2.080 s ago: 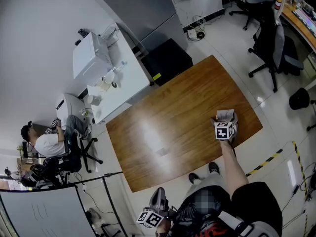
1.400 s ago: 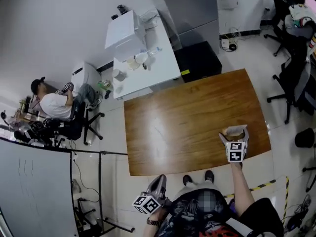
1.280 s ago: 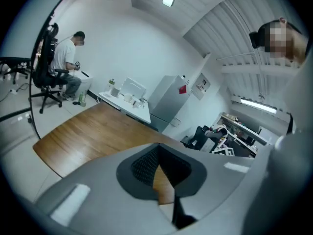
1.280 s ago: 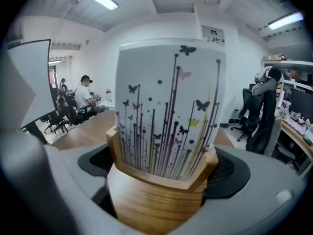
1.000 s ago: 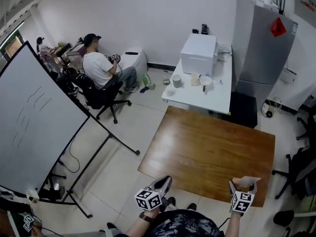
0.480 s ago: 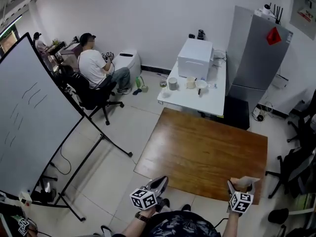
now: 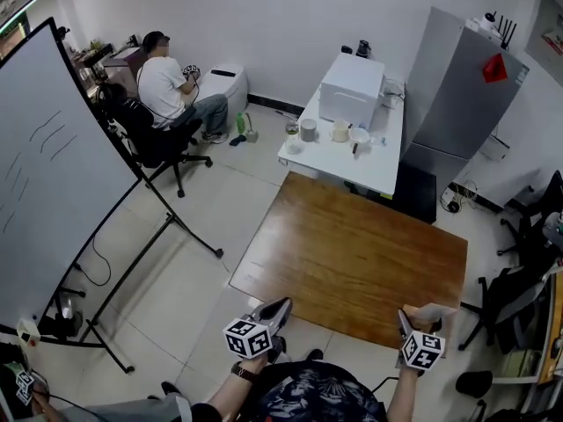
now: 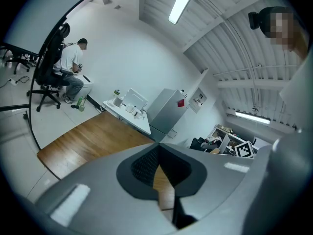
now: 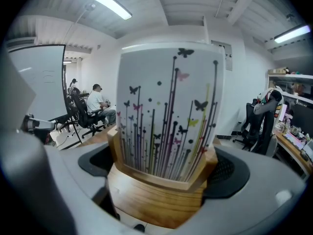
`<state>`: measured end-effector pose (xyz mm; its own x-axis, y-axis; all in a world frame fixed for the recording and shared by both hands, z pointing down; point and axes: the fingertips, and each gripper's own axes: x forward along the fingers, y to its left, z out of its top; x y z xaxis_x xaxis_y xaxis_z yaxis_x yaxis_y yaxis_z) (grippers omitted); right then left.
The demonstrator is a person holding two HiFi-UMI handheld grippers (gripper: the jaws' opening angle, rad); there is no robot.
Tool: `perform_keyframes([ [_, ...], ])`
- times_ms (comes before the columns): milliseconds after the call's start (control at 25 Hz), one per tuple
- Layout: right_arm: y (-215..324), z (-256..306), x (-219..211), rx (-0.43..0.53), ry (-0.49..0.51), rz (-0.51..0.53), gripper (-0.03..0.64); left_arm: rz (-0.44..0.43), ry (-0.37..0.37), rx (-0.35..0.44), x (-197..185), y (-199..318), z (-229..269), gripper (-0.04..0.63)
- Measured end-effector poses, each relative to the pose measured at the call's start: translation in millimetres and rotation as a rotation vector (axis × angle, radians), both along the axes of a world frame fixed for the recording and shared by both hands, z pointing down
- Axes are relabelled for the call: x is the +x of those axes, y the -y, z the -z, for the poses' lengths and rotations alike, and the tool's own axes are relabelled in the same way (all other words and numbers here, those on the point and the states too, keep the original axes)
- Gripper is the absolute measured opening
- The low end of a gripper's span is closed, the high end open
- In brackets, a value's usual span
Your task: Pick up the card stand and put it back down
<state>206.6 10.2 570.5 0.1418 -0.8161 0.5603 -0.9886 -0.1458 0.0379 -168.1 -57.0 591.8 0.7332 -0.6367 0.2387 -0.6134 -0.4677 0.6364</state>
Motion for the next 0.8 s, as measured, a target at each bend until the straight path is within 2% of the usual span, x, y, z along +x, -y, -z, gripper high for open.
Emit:
perform_keyframes([
  [200, 19.3, -2.5, -26.9, -0.003, 0.0, 0.061, 0.551, 0.014, 0.021, 0.032, -16.0, -1.3, 7.2, -0.006],
  [400, 69.5, -22.6, -75.4, -0.002, 0.021, 0.191, 0.551, -0.018, 0.166, 0.169, -27.9, 1.1, 37.9, -0.006],
  [520, 111.7, -61.1, -125.6, -0.002, 0.033, 0.293, 0.551, 0.004, 0.249, 0.209, -52.4, 3.5, 48.2, -0.006],
  [680, 172.0, -139.1, -205.2, -0.026, 0.055, 0.418, 0.549, 0.094, 0.3, 0.191, -101.5, -2.7, 53.9, -0.006],
  [800, 225.9, -198.7, -254.0, -0.062, 0.049, 0.466, 0.549, 0.177, 0.333, 0.151, -138.7, -18.7, 49.0, -0.006],
])
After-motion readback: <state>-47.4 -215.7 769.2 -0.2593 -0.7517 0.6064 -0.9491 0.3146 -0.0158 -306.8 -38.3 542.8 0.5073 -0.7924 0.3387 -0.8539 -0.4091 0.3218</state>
